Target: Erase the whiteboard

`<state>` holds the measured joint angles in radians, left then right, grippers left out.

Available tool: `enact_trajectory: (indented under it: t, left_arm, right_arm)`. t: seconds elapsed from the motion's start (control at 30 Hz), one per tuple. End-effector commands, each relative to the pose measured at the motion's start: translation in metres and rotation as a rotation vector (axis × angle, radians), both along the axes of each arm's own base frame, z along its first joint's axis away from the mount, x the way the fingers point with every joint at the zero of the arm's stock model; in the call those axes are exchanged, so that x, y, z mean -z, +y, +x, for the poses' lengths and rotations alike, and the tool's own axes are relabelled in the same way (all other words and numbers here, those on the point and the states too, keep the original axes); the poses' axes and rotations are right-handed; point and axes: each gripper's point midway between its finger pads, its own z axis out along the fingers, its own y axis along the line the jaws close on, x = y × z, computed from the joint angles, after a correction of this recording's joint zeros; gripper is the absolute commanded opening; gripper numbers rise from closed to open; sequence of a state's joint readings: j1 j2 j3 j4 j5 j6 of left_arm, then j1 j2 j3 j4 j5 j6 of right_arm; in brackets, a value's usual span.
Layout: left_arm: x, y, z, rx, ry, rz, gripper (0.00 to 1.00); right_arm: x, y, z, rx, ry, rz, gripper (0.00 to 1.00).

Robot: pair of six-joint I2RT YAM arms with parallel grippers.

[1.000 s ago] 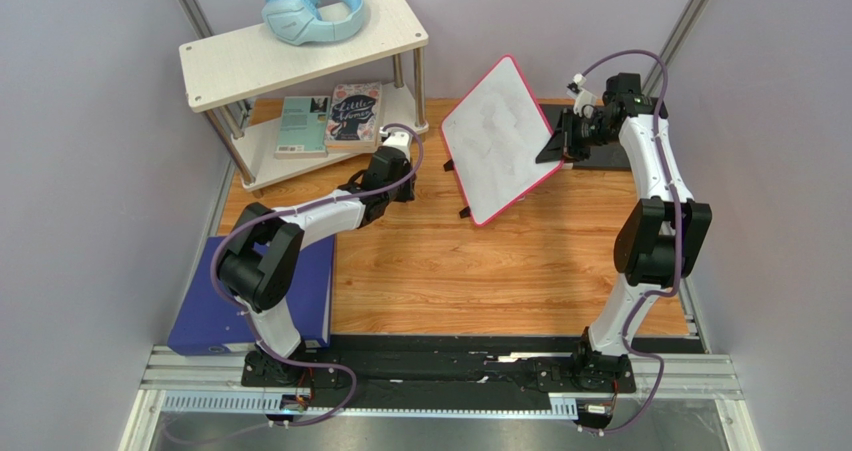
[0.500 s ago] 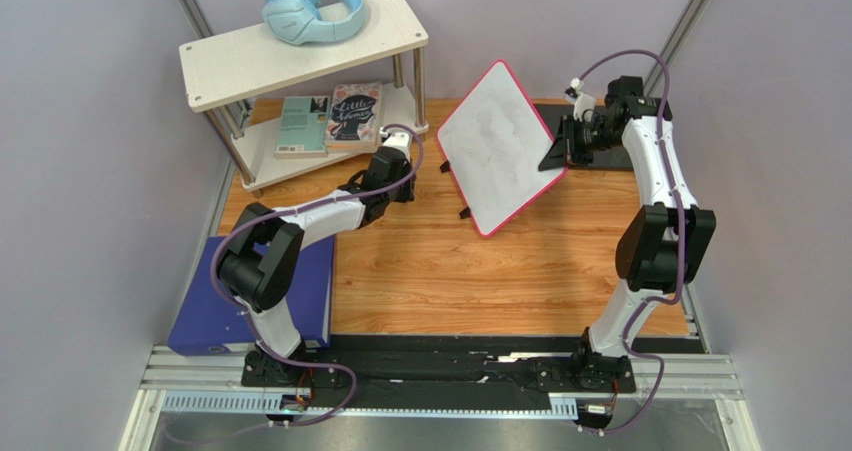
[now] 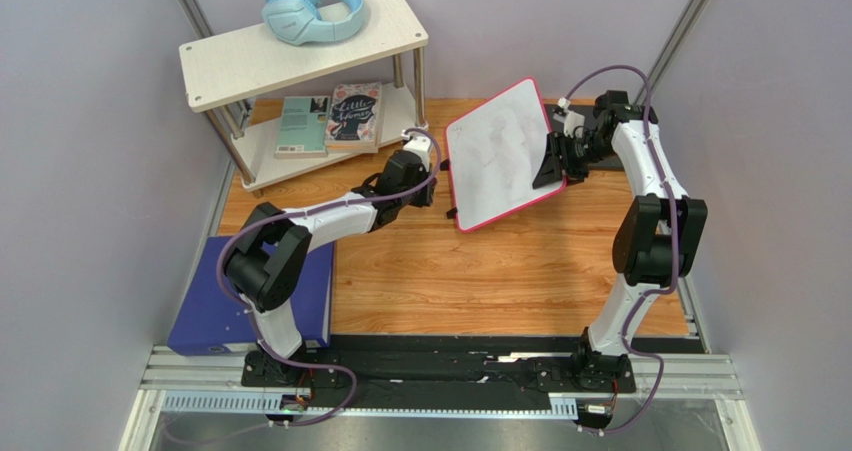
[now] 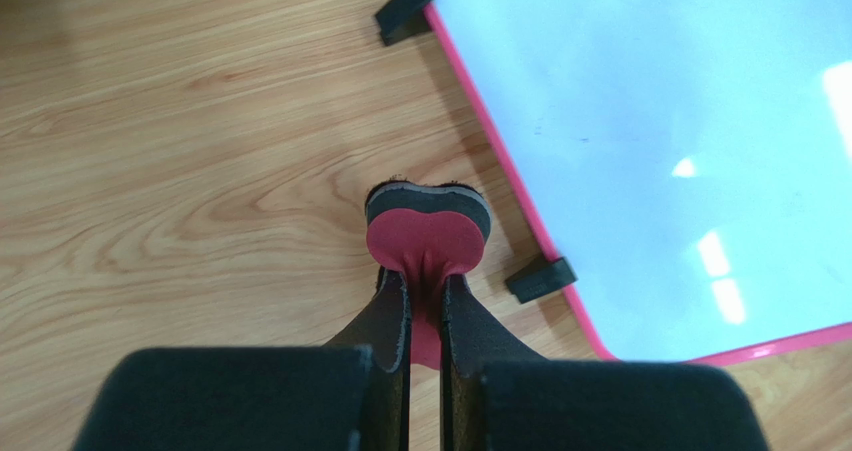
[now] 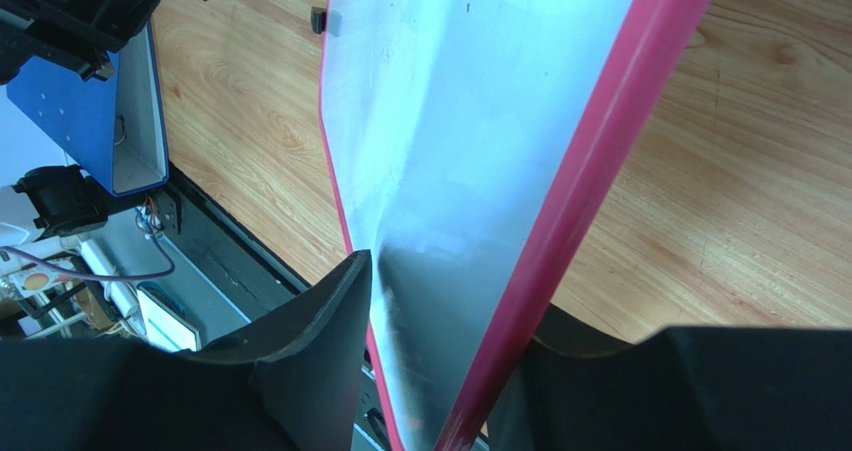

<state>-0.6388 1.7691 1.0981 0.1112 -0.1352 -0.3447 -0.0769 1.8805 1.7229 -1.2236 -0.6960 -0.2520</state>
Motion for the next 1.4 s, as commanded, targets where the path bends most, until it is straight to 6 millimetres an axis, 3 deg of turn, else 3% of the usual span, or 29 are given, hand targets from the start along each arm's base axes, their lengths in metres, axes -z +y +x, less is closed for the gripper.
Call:
enact_trajectory:
  t: [0.0,0.17,0.37,0.5,0.67,0.73,0.83,0.87,0.97,1.0,1.2,1.37]
  left_arm:
    - [-0.021,-0.032,0.006,0.079,-0.053,-0.054,0.00]
    - [-0.016,-0.051,-0.004,0.117,-0.034,-0.066,0.00]
    - [-0.008,-0.058,-0.009,0.125,-0.012,-0.063,0.00]
    - [0.004,-0.042,-0.009,0.054,0.038,0.004,0.00]
    - [0.012,-0.019,-0.004,-0.075,0.076,0.092,0.02]
    - [0.016,-0.013,-0.004,-0.104,0.100,0.121,0.07]
    - [0.023,0.001,-0.003,-0.163,0.111,0.175,0.57]
    - [0.025,0.003,-0.003,-0.168,0.115,0.186,0.63]
    - [0.031,0.008,-0.005,-0.170,0.147,0.183,0.68]
    - [0.034,0.010,-0.006,-0.169,0.161,0.181,0.99]
    - [0.038,0.009,-0.009,-0.136,0.199,0.146,0.99]
    - [0.047,-0.005,-0.018,-0.079,0.262,0.104,0.99]
  right_arm:
    - [0.000,0.001,0.009,-0.038,-0.063,-0.015,0.48]
    - [0.006,-0.002,0.011,-0.065,-0.072,-0.019,0.52]
    - [0.007,-0.009,0.008,-0.094,-0.081,-0.021,0.62]
    - [0.002,-0.020,0.009,-0.085,-0.114,-0.044,0.74]
    - [-0.009,-0.032,0.013,-0.057,-0.153,-0.074,0.81]
    - [-0.011,-0.037,0.014,-0.046,-0.161,-0.090,0.83]
    - [-0.015,-0.043,0.016,-0.029,-0.172,-0.102,0.85]
    - [-0.016,-0.045,0.016,-0.022,-0.175,-0.106,0.86]
    - [-0.022,-0.051,0.016,-0.006,-0.193,-0.123,0.89]
    - [-0.027,-0.053,0.015,-0.002,-0.204,-0.128,0.91]
    - [-0.050,-0.061,0.010,0.022,-0.277,-0.171,1.00]
    - [-0.086,-0.064,0.005,0.046,-0.396,-0.220,1.00]
